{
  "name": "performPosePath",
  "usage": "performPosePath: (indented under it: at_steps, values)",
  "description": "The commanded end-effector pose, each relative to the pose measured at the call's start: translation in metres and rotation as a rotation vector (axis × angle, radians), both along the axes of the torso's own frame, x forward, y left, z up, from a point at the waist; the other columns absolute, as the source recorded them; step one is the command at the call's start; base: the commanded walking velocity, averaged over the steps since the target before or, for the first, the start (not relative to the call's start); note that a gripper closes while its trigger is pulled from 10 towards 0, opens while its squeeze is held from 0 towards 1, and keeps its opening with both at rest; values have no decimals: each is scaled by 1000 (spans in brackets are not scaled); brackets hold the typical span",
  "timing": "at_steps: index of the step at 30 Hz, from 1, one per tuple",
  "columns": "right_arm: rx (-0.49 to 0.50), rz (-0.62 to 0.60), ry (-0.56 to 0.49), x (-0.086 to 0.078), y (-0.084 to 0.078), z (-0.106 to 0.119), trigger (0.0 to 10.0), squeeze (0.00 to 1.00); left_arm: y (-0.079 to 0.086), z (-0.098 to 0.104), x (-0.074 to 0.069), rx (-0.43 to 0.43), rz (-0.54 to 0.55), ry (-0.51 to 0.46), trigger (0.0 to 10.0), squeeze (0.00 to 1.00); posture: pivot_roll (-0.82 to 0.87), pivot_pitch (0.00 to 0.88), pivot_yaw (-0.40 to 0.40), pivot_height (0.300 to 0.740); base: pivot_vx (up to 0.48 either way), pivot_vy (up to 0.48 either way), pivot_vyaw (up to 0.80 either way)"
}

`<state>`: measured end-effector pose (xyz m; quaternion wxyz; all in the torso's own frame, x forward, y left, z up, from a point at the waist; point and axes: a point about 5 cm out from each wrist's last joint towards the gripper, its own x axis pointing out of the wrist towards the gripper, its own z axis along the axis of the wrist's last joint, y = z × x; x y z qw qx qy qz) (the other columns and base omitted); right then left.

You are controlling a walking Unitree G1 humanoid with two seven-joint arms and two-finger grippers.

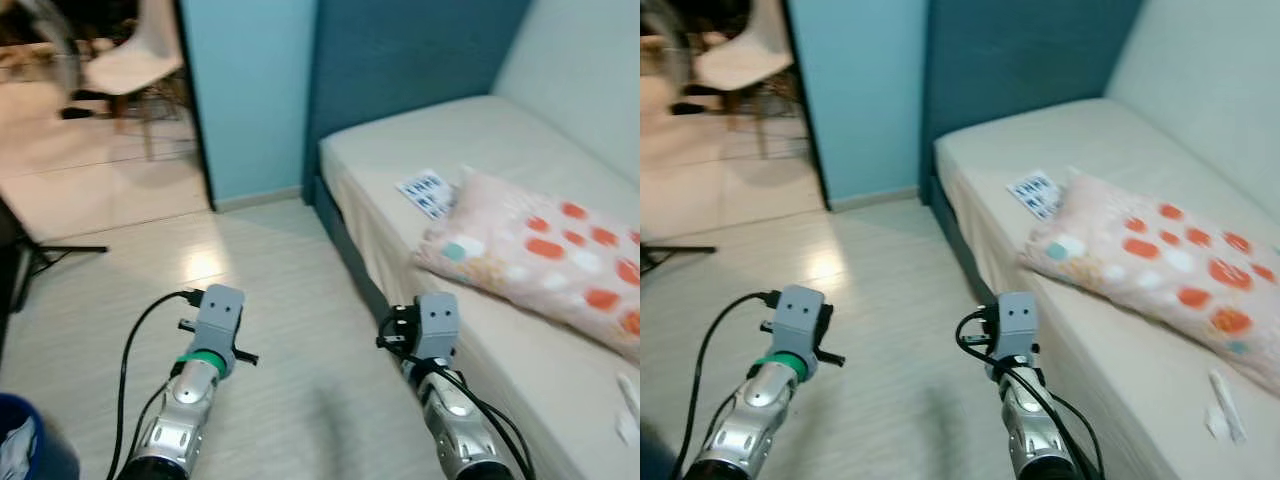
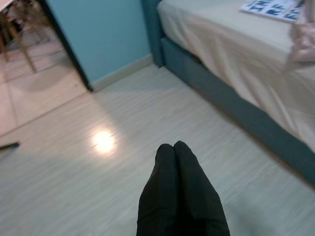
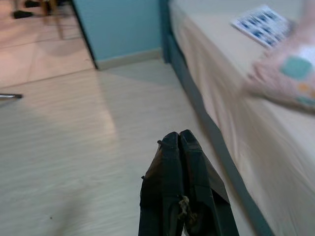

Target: Clean up the room

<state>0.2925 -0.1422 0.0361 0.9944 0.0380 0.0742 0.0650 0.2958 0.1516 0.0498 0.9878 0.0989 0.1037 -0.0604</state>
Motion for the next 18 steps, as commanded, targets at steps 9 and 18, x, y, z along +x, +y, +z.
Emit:
performPosePath:
  at_steps: [9, 18]
  values:
    - [17, -11, 20, -2, -1, -4, 10000, 0, -1, -2, 1, 4, 15, 8, 10000, 0, -13, 28, 15, 740, 0, 0, -746]
    - [18, -9, 17, -1, -2, -4, 10000, 0, -2, -3, 0, 4, 19, 10, 10000, 0, -13, 33, 14, 740, 0, 0, -745]
